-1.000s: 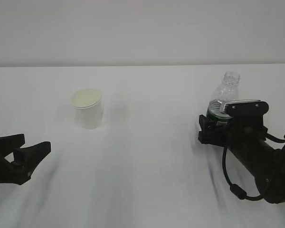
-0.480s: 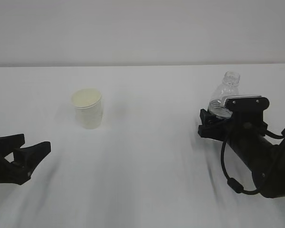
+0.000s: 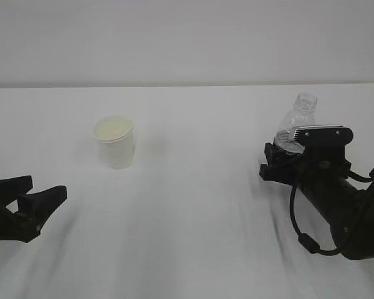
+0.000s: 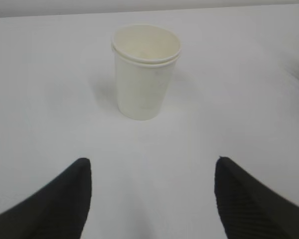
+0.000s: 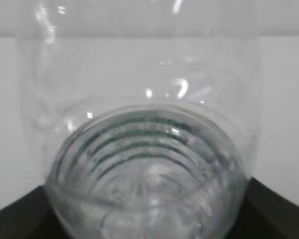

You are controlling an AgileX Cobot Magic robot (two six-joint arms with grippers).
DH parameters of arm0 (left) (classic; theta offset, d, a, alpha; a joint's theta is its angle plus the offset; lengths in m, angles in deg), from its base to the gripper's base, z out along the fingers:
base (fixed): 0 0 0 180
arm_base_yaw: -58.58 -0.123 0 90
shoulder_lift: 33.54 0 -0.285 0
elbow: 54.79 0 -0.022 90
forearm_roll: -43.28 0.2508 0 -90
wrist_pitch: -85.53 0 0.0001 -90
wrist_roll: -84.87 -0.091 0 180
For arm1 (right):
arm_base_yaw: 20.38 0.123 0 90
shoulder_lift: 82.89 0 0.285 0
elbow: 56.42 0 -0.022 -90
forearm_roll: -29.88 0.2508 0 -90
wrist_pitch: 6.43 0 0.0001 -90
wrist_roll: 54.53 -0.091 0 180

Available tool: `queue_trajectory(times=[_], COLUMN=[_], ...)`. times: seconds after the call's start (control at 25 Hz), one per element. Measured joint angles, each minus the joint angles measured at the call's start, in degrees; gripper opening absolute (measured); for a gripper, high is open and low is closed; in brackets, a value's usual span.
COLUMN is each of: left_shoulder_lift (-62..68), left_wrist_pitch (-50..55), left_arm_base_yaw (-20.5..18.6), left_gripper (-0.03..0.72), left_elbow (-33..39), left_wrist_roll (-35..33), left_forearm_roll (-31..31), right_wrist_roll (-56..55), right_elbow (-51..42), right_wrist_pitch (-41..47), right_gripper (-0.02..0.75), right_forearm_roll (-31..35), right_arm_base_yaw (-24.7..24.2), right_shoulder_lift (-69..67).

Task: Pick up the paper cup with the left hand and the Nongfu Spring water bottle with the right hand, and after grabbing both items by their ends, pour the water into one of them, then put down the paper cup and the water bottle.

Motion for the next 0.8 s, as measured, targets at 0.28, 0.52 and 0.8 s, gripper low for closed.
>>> queue_trajectory(times=[0.28, 0.52, 0.8], left_shoulder_lift=[0.00, 0.00, 0.00], left_wrist_pitch=[0.00, 0.00, 0.00], left_arm_base_yaw=[0.00, 0.00, 0.00], left_gripper=[0.556, 0.556, 0.556], left_elbow=[0.00, 0.00, 0.00], left_wrist_roll=[0.00, 0.00, 0.00], left_forearm_roll=[0.00, 0.00, 1.59], right_wrist_roll=[0.00, 0.82, 4.66], right_elbow=[0.00, 0.00, -0.76], right_wrist_pitch=[0.00, 0.00, -0.83], right_gripper=[0.460, 0.435, 0.430], right_forearm_roll=[0.00, 0.00, 0.00], right_arm_base_yaw=[0.00, 0.00, 0.00], right_shoulder_lift=[0.00, 0.00, 0.00])
